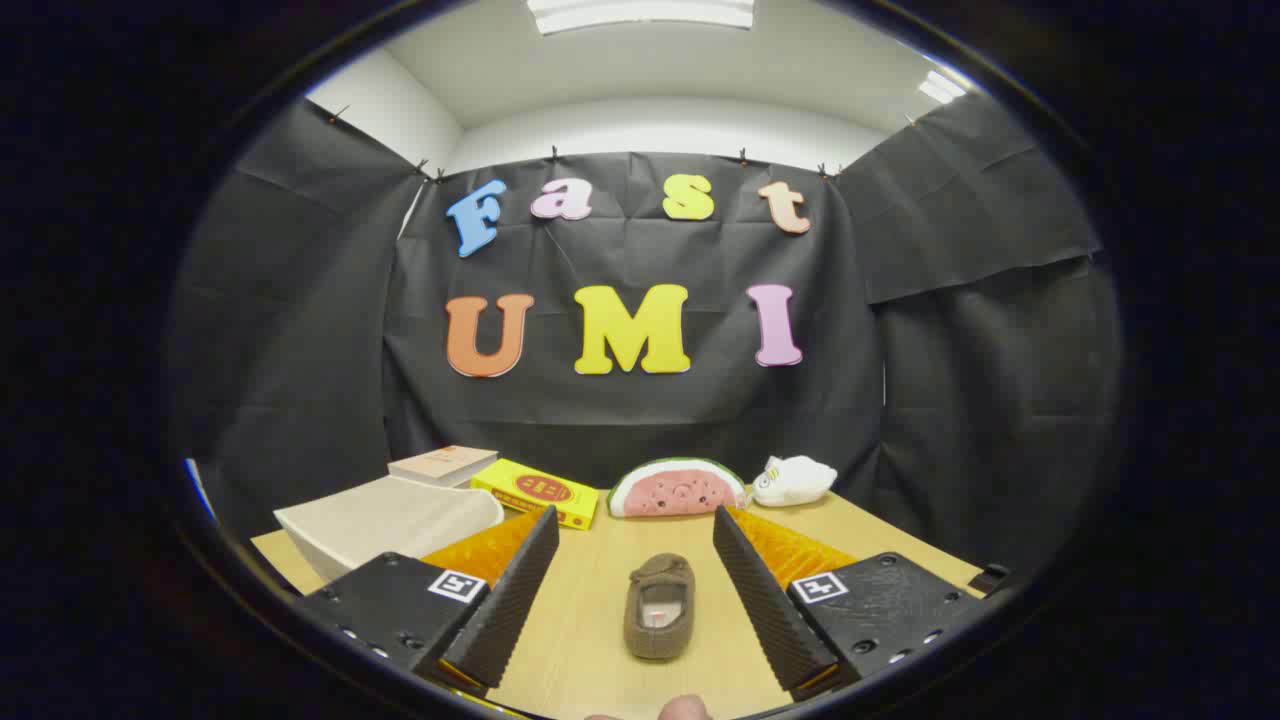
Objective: Open the storage box then place both shoes into the box .Put the left shoe in first, then the right shoe, with the right side of both shoes facing outward in a uniform manner.
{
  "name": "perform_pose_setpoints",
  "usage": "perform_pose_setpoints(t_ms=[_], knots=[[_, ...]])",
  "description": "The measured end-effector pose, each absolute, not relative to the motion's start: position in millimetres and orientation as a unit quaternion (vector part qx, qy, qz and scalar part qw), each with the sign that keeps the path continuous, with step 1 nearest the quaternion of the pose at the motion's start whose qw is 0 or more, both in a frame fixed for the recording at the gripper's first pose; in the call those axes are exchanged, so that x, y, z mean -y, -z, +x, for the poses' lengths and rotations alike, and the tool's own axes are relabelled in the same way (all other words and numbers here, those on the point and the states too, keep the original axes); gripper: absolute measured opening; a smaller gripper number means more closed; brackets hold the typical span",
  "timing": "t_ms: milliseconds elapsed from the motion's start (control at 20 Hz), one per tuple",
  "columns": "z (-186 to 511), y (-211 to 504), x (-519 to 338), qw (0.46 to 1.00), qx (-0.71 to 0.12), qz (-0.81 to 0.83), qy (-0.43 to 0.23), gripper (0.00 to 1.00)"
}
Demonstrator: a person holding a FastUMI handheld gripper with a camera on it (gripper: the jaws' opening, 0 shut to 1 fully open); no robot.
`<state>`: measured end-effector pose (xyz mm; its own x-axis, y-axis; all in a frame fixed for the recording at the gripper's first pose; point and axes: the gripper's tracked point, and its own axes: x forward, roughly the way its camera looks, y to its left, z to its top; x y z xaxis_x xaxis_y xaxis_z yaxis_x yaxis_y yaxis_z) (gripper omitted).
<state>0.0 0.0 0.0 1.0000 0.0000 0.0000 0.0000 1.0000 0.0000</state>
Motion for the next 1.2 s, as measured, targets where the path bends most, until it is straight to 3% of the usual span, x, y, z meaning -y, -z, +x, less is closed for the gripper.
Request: perform_pose_setpoints(t_ms=[950, 1200], knots=[[4.6, 0.5, -4.1, 1.000, 0.003, -0.001, -0.006, 0.95], [11.2, 2.8, -22.3, 0.999, -0.001, 0.002, -0.038, 0.95]])
